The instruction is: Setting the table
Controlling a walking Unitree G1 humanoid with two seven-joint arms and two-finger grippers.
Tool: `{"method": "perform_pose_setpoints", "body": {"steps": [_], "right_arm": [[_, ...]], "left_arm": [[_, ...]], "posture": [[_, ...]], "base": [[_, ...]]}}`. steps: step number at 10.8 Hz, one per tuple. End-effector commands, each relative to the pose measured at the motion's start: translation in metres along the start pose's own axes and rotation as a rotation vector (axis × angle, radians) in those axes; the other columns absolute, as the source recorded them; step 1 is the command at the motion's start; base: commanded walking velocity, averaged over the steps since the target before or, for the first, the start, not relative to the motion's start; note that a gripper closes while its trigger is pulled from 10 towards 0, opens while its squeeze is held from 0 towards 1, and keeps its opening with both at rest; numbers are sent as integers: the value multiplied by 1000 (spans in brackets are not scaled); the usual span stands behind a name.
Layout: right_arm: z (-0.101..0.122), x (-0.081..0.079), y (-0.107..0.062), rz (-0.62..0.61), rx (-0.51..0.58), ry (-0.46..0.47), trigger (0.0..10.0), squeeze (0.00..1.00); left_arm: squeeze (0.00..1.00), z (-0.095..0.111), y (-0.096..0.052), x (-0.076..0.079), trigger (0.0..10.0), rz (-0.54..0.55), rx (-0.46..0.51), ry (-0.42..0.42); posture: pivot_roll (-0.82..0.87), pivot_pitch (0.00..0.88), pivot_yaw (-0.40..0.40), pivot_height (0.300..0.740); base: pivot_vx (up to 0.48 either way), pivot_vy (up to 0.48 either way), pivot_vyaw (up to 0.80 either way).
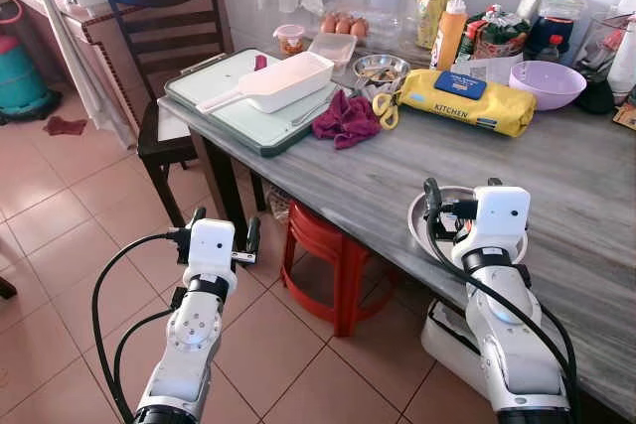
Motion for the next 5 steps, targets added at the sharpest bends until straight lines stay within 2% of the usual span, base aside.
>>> {"method": "perform_pose_setpoints", "body": {"steps": [1,5], "right_arm": [[6,2,2,-5,19,6,10000,0],[6,1,2,0,19,6,10000,0]], "left_arm": [[0,1,0,-3,10000,10,-2,-1],[0,1,0,-2,10000,10,-3,-2]], "posture": [[-91,18,46,740],[-91,18,46,740]], "base": [[0,0,0],[0,0,0]]}}
Point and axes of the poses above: a point about 5 cm out from each wrist's last joint towards the gripper, its own y axis pointing out of the wrist towards the gripper, its own z axis along the axis of the wrist's last joint, x = y × z, the point moved 2 cm from there along y, pointing out of the wrist towards the gripper, and after that the axes turned 9 degrees about -y, right-handed, at the moved point
